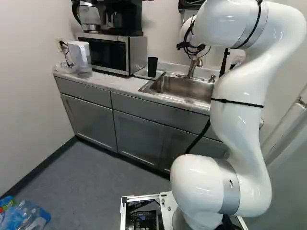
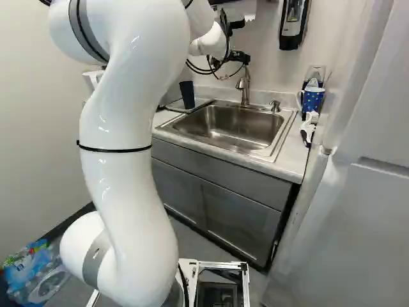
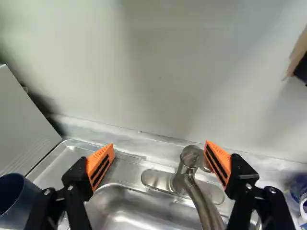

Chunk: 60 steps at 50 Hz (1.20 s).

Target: Rinse the cup and place it in the tray

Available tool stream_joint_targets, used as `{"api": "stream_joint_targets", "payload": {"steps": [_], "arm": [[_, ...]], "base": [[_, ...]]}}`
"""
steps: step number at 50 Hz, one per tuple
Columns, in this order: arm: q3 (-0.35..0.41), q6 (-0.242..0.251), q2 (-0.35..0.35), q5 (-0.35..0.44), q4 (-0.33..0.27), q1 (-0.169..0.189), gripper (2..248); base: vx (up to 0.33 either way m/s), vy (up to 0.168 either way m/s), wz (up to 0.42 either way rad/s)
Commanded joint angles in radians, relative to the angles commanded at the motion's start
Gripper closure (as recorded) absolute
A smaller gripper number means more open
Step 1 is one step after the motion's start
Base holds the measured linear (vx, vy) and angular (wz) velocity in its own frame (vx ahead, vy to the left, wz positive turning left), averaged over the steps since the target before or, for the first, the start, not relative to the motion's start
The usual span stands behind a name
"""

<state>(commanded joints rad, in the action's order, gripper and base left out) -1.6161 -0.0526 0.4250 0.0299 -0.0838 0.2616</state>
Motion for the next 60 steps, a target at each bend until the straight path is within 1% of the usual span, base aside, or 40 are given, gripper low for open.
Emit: {"api": "stream_joint_targets", "payload": {"steps": [60], "arm": [[0.000, 0.000, 0.000, -0.007, 0.000, 0.000, 3]], "base": [[0.000, 0.000, 0.000]]}}
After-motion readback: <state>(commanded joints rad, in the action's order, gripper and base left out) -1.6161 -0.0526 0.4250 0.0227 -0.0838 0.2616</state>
